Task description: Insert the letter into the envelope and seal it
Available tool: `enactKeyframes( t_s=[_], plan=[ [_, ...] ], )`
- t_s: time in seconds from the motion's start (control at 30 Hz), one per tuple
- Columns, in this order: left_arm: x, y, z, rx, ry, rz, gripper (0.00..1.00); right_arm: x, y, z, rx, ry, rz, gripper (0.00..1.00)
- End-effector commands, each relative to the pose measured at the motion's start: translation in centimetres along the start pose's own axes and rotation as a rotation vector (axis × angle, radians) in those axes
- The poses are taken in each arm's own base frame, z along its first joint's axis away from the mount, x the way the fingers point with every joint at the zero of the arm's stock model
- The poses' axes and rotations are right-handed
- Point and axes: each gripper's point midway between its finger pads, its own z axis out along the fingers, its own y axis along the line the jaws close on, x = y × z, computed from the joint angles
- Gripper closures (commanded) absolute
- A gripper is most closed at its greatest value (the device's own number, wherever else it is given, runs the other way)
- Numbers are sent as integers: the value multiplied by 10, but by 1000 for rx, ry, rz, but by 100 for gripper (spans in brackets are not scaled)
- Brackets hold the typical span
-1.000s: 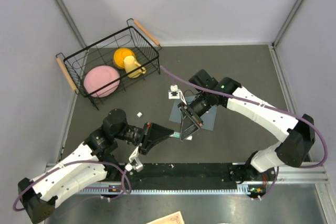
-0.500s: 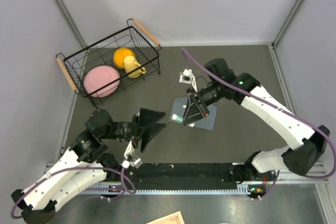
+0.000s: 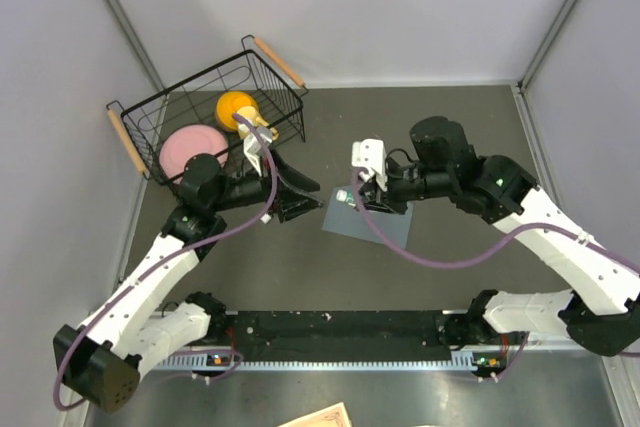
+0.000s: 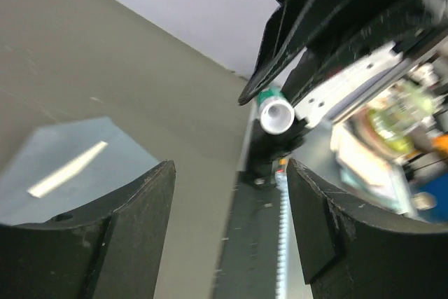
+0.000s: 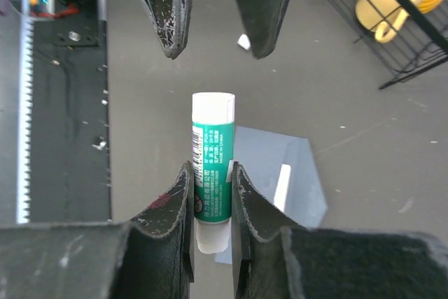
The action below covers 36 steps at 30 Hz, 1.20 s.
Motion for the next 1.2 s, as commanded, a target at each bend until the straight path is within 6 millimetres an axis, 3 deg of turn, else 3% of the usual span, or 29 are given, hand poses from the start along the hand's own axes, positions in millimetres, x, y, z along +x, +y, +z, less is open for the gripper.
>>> enactKeyframes(
  t_s=[0.0,0.33,0.6,0.77,0.83,0.93,1.0,1.03,1.1,1.13,1.17],
  plan=[
    [-24,-32,8,80,-82,-297,31,-6,-25,-2,173,42,-163,100],
    [-28,-32,23,79,-89,-342,33,-8,-11,10,153,64,-214,100],
    [-19,-13,30,-25,-68,-343,36,-11,-6,9,149,54,-220,100],
    [-22,-18,30,8,-76,-329,56,-10,-4,10,140,57,-219,100],
    [-25,-31,31,73,-69,-288,66,-10,-1,11,126,53,-207,100],
    [-30,-62,28,208,-67,-148,82,-17,7,10,91,16,-168,100],
    [-25,-83,23,284,-57,58,88,-19,20,9,31,-2,-137,100],
    [-17,-83,23,287,-44,207,92,-19,25,9,9,-6,-129,100],
    [-8,-100,17,346,-34,390,93,-18,38,10,-57,-15,-92,100],
    [-4,-97,17,360,-42,573,94,-18,44,11,-88,-19,-82,100],
    [5,-101,12,388,-23,644,94,-18,50,11,-118,-25,-70,100]
  ],
)
